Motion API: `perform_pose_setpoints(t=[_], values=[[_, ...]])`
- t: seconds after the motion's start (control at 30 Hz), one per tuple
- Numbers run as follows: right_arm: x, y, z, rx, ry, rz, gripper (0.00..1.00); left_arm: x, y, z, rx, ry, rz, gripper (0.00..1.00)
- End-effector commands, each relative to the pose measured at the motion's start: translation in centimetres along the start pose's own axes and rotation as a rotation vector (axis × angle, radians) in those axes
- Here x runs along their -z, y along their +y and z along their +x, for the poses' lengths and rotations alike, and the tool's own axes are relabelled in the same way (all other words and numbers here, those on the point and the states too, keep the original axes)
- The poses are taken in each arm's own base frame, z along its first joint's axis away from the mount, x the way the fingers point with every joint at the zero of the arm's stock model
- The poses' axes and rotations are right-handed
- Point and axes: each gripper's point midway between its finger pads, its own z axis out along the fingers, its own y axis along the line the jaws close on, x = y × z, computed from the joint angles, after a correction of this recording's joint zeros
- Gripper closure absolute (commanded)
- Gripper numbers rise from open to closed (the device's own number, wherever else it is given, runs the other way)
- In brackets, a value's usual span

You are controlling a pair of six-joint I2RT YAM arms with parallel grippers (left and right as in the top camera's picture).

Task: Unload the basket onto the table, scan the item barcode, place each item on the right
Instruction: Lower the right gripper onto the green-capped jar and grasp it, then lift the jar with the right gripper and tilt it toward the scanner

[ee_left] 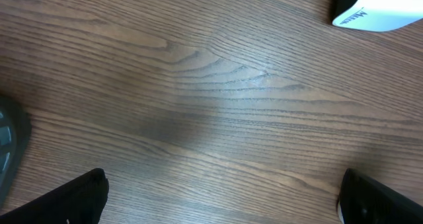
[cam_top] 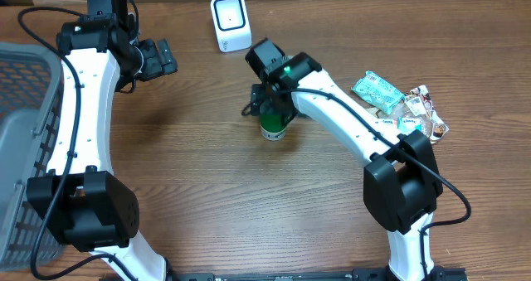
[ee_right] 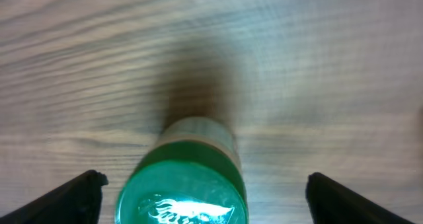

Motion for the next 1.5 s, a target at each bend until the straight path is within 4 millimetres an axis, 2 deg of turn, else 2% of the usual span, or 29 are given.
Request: perform_pose_setpoints(t=[0.0, 0.07, 0.17, 0.27, 0.53, 0.87, 1.1, 1.47], values=[[3.4, 0.2, -1.8, 0.427, -0.080, -0.003, 0.00, 0.6, -0.2, -0.6, -0.023, -0.027, -0.003, 0.00], [3.4, 0.6, -1.5, 0.483, -0.066, -0.034, 0.00, 0.6, -0.2, -0.6, -0.023, -0.027, -0.003, 0.01], [2.6, 2.1, 0.4, 0.676, -0.010, -0.150, 0.00, 0.6, -0.2, -0.6, -0.023, -0.027, -0.003, 0.00], [1.5, 1.9, 1.4, 0.763, 0.025, -0.154, 0.00, 0.6, -0.2, -0.6, -0.023, -0.027, -0.003, 0.00], [0.4, 2.2, 2.1, 0.775, 0.042, -0.180, 0.00, 0.6, -0.2, -0.6, -0.023, -0.027, -0.003, 0.00], [-1.7, 1.6, 2.6, 0.780, 0.046, -0.176, 0.00, 0.6, -0.2, -0.6, -0.024, -0.027, -0.002, 0.00], [-1.8, 1.1, 2.1, 0.760, 0.038, -0.178, 0.14, 0.6, -0.2, -0.6, -0.024, -0.027, -0.002, 0.00], [-2.1, 1.2, 1.9, 0.764, 0.028, -0.174, 0.18, 0.6, -0.2, -0.6, -0.024, -0.027, -0.002, 0.00]])
